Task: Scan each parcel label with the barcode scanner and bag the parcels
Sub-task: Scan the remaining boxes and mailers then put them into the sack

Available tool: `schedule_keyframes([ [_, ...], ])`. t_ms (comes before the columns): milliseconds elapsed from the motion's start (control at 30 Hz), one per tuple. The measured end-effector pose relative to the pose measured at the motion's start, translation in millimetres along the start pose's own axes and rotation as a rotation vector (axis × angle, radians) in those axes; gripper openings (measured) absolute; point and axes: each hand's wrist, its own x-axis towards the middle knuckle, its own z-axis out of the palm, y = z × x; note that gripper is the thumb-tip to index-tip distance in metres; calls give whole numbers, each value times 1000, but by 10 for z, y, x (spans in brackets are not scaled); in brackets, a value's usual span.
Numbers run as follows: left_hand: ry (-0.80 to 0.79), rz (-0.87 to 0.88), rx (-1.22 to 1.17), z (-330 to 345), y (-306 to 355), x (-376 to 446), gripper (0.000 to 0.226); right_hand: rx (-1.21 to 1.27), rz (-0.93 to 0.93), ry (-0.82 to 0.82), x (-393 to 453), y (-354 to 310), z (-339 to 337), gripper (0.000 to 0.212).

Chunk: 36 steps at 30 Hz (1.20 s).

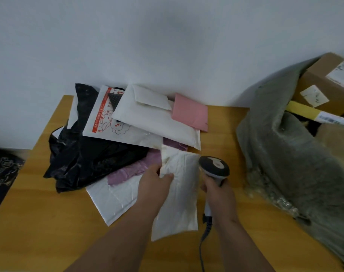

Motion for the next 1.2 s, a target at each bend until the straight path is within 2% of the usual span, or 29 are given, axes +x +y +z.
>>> schedule_keyframes([
  [67, 42, 110, -21, -81, 133, -35, 11, 39, -55, 16, -61, -104, 40, 10],
  [133, 62, 169, -63, -143, 234, -75, 11, 68, -104, 4, -129, -213, 87, 13],
  [233, 29, 124, -117, -222, 340, -151, 17, 101, -155, -58, -244, -336, 161, 12],
  [400, -143, 89, -250, -291, 465, -324, 17, 111, -218, -117, -456, -382, 247, 40],
  [600, -348, 101, -315, -388, 585, -510, 34, 197, -314, -75, -609, -424, 169, 65],
  [733, -376, 164, -265, -463, 554, -593, 46, 166, -321, -36, -660, -420, 126, 61],
  [833, -371, 189, -282, -541, 529, -651, 38, 196, -302, 22, -720, -395, 106, 54],
  [967, -185, 236, -185, -665, 428, -678, 28, 287, -302, 53, -857, -420, 46, 42],
  [1067, -103, 155, -148, -738, 333, -649, 41, 369, -302, 21, -959, -514, -25, 35],
  [1200, -213, 17, -243, -762, 284, -679, 29, 410, -304, -53, -1029, -594, -116, 32],
])
